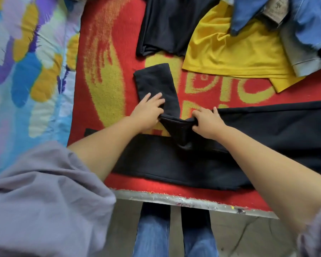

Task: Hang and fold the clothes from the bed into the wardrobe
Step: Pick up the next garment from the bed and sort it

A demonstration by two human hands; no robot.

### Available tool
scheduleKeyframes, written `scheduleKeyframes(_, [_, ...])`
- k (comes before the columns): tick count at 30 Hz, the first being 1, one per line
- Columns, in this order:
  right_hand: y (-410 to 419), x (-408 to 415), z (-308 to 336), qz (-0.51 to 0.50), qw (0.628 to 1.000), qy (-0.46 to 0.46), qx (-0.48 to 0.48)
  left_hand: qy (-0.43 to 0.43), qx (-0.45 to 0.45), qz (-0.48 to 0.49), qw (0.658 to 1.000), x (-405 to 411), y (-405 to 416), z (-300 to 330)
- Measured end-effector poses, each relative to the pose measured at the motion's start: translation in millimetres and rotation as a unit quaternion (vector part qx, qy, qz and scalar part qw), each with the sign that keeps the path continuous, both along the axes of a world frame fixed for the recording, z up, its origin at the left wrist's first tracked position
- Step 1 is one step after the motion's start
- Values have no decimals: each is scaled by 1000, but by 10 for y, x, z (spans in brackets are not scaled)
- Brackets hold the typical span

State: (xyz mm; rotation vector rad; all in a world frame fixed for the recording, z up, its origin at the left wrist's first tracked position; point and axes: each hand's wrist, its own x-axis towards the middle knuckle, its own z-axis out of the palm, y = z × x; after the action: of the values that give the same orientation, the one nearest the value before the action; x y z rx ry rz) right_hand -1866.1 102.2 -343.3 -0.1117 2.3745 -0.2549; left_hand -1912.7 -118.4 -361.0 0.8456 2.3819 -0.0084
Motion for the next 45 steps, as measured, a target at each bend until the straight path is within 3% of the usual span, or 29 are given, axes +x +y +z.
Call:
scheduleKeyframes(3, [137,6,279,-53,994,2,-100,-49,99,77,991,-75,-323,381])
scheduleKeyframes(6, [326,-109,593,-84,985,19,-147,-52,104,100,988,-217,-792,722])
scheduleKeyframes(9, [389,-329,667,-76,989,-15,-128,-131,19,130,983,-482,-1220,852])
scheduleKeyframes(12, [343,-493,381,-28,998,-41,-31,-158,-87,161,970,-784,-1439,694])
scheduleKeyframes(15, [268,-506,15,-20,997,2,68,-95,-155,166,969,-949,-1434,383])
scheduleKeyframes(18, [230,-436,-156,-65,986,108,111,17,-181,174,968,-909,-1322,83])
scheduleKeyframes(20, [283,-392,-161,-107,970,190,112,103,-141,161,971,-845,-1270,-4])
scheduleKeyframes(23, [469,-366,-89,-158,948,265,81,229,-2,160,960,-835,-1353,39])
scheduleKeyframes(28, [674,-200,111,-71,975,195,-79,283,80,143,945,-649,-1598,240])
scheduleKeyframes(34, [643,397,544,-22,986,87,-139,268,108,89,953,251,-1853,471])
scheduleKeyframes(37, [513,779,562,61,985,21,-159,225,108,12,968,810,-2032,328])
scheduleKeyframes(40, [285,1188,359,139,982,-28,-126,158,32,-14,987,1250,-2112,85])
scheduleKeyframes(42, [143,1368,169,182,978,-68,-69,82,-83,0,993,1365,-1997,9])
scheduleKeyframes(45, [62,1390,-8,222,968,-115,-31,-45,-288,6,957,1245,-1542,132])
